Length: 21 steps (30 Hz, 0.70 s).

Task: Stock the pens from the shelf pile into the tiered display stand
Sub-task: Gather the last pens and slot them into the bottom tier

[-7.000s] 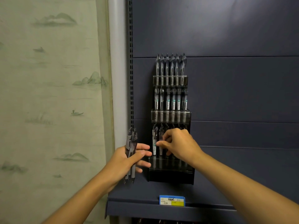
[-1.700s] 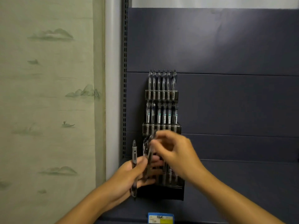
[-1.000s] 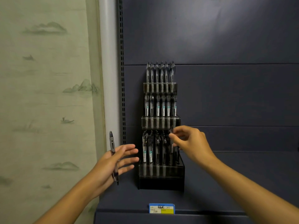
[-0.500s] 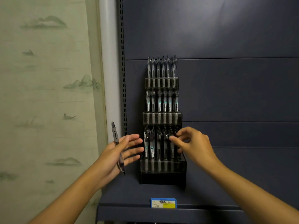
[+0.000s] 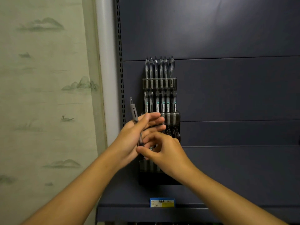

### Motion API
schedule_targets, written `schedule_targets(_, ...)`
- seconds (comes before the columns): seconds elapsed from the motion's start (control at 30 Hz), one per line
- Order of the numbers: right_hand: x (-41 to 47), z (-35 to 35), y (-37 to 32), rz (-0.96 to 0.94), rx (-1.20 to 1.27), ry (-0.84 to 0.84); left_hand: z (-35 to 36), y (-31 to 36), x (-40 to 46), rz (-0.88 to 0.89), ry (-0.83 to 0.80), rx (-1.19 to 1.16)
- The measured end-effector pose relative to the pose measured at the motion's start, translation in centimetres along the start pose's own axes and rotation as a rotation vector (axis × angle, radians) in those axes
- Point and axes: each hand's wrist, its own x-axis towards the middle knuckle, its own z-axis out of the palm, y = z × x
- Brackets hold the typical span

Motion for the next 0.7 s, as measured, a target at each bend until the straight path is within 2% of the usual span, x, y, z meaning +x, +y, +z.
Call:
schedule_targets(0.3,-0.5,-2.8,1.5,0.047,0.021,0.039,-1.7,-1.0,-0.1,-0.053,-0.011,0.061)
schedule_targets(0.4,-0.2,-3.9,1.4,0.074,0.099,0.062,-2.5,-1.4,-0.2,-0.077,-0.021,0.032)
schedule_targets(0.53,0.3,-6.4,0.8,0.103,0.298,0.137,-4.3,-1.5,0.0,-0.102,0.066,-0.13)
schedule_targets(0.7,0.8,-9.3,0.6,0.094,0.304,0.22,-6.5,-1.7,-0.1,-0.105,0.166,-0.078)
